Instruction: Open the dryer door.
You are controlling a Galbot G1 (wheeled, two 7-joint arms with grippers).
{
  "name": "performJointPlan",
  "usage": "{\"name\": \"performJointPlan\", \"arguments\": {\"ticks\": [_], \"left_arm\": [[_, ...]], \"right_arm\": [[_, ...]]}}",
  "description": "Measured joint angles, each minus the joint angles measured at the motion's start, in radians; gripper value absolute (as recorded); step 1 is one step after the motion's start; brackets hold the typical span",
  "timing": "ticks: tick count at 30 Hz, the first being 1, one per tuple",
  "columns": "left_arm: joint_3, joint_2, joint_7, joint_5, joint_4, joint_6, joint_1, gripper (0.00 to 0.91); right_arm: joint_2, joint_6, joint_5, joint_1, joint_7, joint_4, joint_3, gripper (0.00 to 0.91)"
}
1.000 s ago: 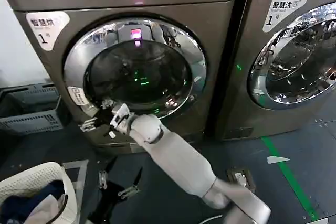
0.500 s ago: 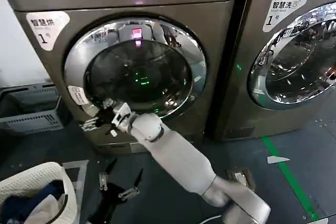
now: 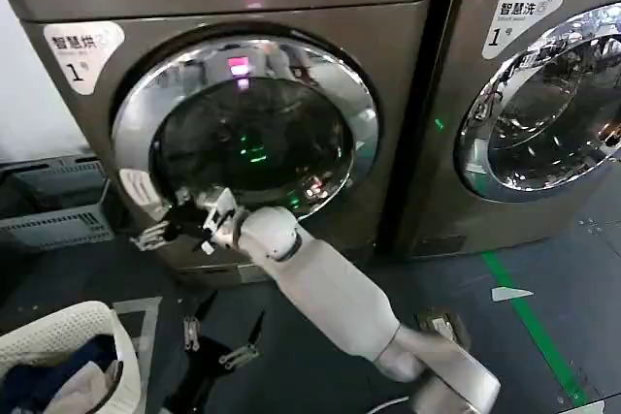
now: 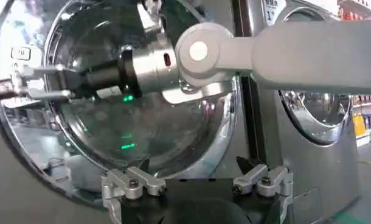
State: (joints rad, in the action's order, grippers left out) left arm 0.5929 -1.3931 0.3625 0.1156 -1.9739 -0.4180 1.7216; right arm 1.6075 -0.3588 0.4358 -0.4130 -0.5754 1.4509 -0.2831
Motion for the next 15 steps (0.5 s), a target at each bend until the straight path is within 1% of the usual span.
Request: {"name": "performJointPlan", "arguments": {"ticks": [3, 8, 13, 15], "left_arm": [[0.007, 0.004, 0.014, 0.017, 0.001, 0.008, 0.003, 0.907], [0.028, 0.011, 0.018, 0.025, -0.01, 0.029, 0.017, 0.907], [0.062, 0.017, 0.026, 0.051, -0.025, 0.037, 0.043, 0.907], [0.081, 0.018, 0.03, 0.065, -0.033, 0.039, 0.052, 0.907]], "right_arm": [[-0.001, -0.009, 0.035, -0.009, -0.041, 0.026, -0.001, 0.907], [-0.013, -0.015, 0.057, -0.015, -0.094, 0.03, -0.003, 0.907], [-0.044, -0.007, 0.059, -0.012, -0.139, 0.033, -0.004, 0.907], [-0.052, -0.007, 0.059, -0.012, -0.148, 0.05, -0.004, 0.907]]}}
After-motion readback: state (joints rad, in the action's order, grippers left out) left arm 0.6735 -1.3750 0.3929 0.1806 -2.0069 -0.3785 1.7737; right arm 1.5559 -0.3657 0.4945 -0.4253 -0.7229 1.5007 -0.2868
